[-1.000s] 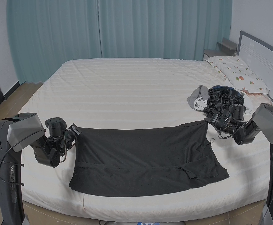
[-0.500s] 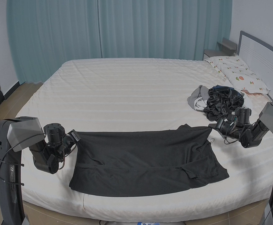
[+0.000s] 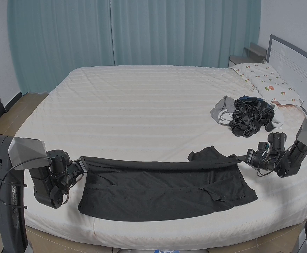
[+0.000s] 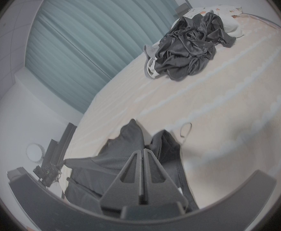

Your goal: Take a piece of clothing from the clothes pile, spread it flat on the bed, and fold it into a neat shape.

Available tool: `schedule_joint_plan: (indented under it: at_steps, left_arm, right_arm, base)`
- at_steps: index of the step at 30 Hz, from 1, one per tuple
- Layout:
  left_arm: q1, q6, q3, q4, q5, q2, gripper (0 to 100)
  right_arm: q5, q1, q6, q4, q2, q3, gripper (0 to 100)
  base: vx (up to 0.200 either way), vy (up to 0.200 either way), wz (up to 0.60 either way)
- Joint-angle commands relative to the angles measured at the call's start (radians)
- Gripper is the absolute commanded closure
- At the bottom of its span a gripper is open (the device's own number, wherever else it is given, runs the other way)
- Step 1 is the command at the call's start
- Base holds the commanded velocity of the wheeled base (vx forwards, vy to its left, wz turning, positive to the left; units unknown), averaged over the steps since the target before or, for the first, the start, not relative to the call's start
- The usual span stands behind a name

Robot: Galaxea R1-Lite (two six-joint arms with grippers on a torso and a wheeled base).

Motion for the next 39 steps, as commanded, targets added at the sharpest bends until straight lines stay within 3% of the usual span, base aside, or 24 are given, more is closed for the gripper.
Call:
schedule_joint_plan:
  at_steps: [1,7,29,30,36,37,39]
  left_arm:
    - [-0.025,0.017,0.095,-0.052,0.001,0.028,100]
    - [-0.025,0.017,0.14,-0.052,0.001,0.037,100]
    - [-0.04,0.005,0.152,-0.052,0.014,0.047,100]
    - [-0.04,0.005,0.152,-0.052,0.014,0.047,100]
    - [-0.042,-0.024,0.163,-0.052,0.017,0.039,100]
    - [-0.045,-0.026,0.166,-0.052,0.017,0.037,0]
    - [-0.045,-0.026,0.172,-0.052,0.017,0.037,0]
  right_arm:
    - [-0.001,0.0,-0.041,-0.002,-0.004,0.077,100]
    - [-0.002,-0.001,-0.096,-0.004,-0.009,0.129,100]
    - [-0.01,-0.009,-0.095,-0.053,0.012,0.167,100]
    - [-0.008,-0.009,-0.095,-0.053,0.011,0.167,0]
    - [-0.005,-0.011,-0.08,-0.053,-0.001,0.167,0]
    - [-0.004,-0.011,-0.075,-0.054,-0.004,0.166,0]
    - [-0.004,-0.012,-0.055,-0.057,-0.018,0.166,0]
  base:
    - [0.0,0.0,0.0]
    - [0.0,0.0,0.0]
    - [0.0,0.0,0.0]
    - [0.0,0.0,0.0]
    - [0.0,0.0,0.0]
    - [0.0,0.0,0.0]
    - [0.0,0.0,0.0]
